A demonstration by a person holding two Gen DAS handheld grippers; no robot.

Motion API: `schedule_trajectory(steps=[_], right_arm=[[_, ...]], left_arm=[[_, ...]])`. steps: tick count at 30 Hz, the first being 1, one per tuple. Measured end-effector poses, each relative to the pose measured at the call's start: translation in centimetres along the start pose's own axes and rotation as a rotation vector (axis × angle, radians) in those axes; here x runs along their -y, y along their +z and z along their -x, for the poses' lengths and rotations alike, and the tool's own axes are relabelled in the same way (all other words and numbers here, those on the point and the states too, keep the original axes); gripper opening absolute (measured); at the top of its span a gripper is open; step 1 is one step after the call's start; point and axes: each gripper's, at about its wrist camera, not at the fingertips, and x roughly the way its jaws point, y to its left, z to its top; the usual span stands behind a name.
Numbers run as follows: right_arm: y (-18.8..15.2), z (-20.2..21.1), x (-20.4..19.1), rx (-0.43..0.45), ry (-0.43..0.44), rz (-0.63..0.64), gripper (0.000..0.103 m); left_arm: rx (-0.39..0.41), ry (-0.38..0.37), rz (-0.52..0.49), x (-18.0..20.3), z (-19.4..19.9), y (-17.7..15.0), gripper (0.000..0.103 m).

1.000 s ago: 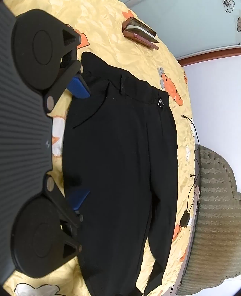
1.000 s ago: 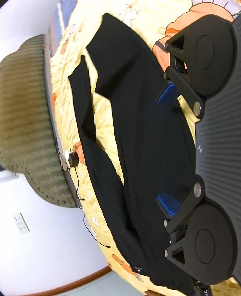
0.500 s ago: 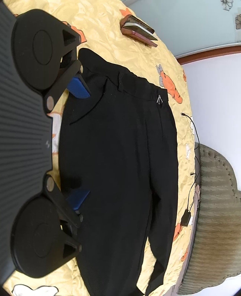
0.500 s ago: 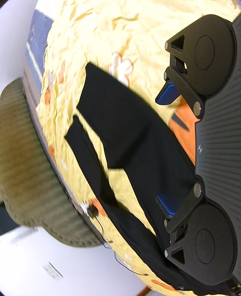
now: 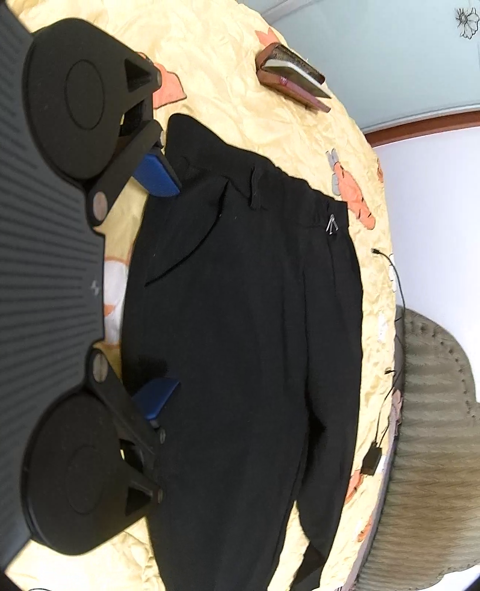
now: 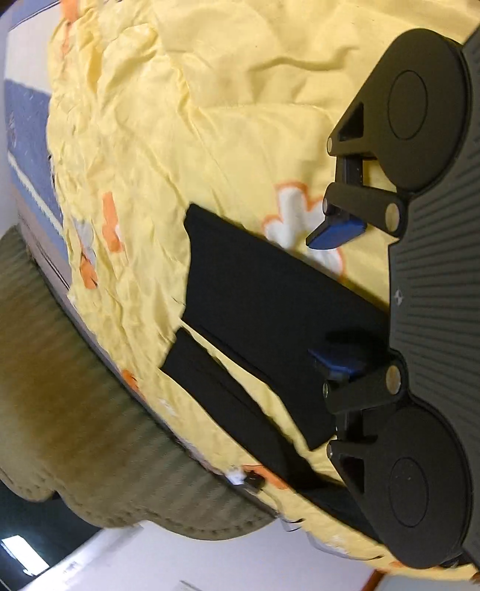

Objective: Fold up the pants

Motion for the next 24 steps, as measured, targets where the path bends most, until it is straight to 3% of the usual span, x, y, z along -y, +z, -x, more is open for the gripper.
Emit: schedule_trajectory(steps=[5, 9, 10, 12, 15, 20, 24], right_arm=[[0.2, -0.2, 0.1, 0.025, 0.001, 0.046, 0.058], [0.1, -0.3, -0.7, 0.054, -0.039, 0.108, 0.058], [0.2, -0.5, -0.9, 0.058, -0.051, 0.128, 0.054], [0.6, -1.3, -1.3, 0.054, -0.059, 0.161, 0.035], [1.1, -2.6, -1.0, 0.046, -0.052, 0.152, 0.023], [1.9, -3.8, -0.8, 0.067, -0.049, 0.112, 0.007], [0.7, -3.6, -2.7, 0.135, -0.158, 0.229, 0.006]], left_arm=[[-0.031, -0.019, 0.030, -0.4, -0.6, 0.1, 0.103], [-0.009, -0.005, 0.013, -0.3, -0.2, 0.0, 0.103], [0.000, -0.004, 0.008, -0.3, 0.0, -0.1, 0.103], [0.012, -0.005, -0.001, -0.3, 0.3, -0.1, 0.103], [0.009, -0.004, 0.001, -0.4, 0.3, -0.2, 0.103], [-0.002, 0.002, 0.017, -0.7, 0.1, -0.3, 0.103], [-0.002, 0.011, 0.016, -0.7, 0.0, -0.4, 0.103]])
